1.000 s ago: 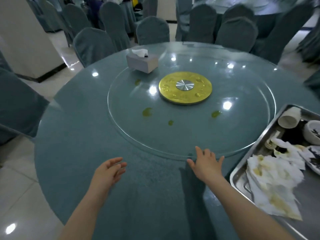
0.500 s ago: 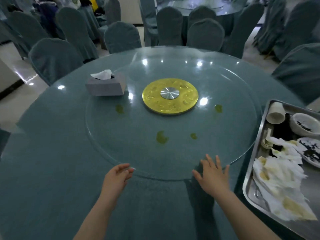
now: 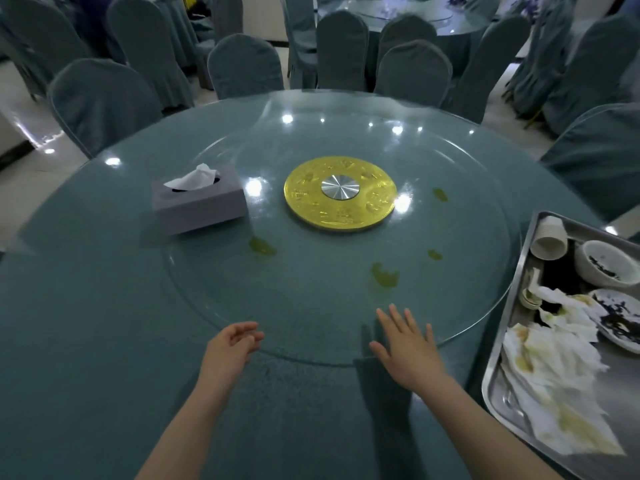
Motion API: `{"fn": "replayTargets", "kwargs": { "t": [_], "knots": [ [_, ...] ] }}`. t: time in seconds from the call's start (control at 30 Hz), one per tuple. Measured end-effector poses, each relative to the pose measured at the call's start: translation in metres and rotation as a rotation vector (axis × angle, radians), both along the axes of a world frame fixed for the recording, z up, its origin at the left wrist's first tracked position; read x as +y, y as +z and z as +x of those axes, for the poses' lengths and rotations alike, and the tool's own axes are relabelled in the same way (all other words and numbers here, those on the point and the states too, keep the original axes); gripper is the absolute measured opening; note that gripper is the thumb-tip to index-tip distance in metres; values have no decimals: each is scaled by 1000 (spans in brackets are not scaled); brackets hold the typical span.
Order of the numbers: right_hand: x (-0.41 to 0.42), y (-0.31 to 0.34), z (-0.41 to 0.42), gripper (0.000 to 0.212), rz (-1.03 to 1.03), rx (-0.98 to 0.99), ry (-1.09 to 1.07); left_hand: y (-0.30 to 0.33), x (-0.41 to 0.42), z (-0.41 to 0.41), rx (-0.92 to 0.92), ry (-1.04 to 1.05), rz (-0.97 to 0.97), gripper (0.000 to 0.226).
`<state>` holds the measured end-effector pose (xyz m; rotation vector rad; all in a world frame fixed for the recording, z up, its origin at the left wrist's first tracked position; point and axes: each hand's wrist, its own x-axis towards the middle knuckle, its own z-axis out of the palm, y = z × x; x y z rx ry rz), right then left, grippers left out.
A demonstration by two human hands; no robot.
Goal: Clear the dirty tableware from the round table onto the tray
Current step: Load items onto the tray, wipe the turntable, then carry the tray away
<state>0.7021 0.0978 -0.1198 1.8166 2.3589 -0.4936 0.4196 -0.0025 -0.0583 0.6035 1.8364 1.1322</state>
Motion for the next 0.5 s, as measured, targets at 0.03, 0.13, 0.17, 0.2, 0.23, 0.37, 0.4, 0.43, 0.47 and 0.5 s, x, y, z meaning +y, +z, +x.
{"fn": "replayTargets", "kwargs": {
  "t": [0.03,0.13,0.17,0.2,0.23,0.37,0.4,0.43,0.47,0.5],
  "knots": [
    [-1,1,-9,68,-12,21,50,0,0,0,-5,7,1,22],
    [-3,1,-27,68,-63,54,113,2,-3,-2,-5,19,9,22],
    [-3,1,-29,68,-67,53,111,4,-4,-4,0,24,17,23],
    [-2,1,-28,67,-61,55,99,7,-5,-7,8,30,26,23],
    [-1,1,-26,65,-47,72,71,9,-6,-10,18,37,35,23],
    [2,1,-10,56,-1,189,-43,16,-4,-17,50,68,70,23],
    [3,2,-7,57,-4,198,-36,17,-2,-18,59,77,80,24],
    [3,2,-4,59,-13,204,-23,19,1,-18,68,86,91,24],
    [3,2,-3,61,-25,202,-6,21,3,-18,79,92,108,24],
    [3,2,-3,63,-39,187,12,23,5,-18,91,97,129,24]
  ]
}}
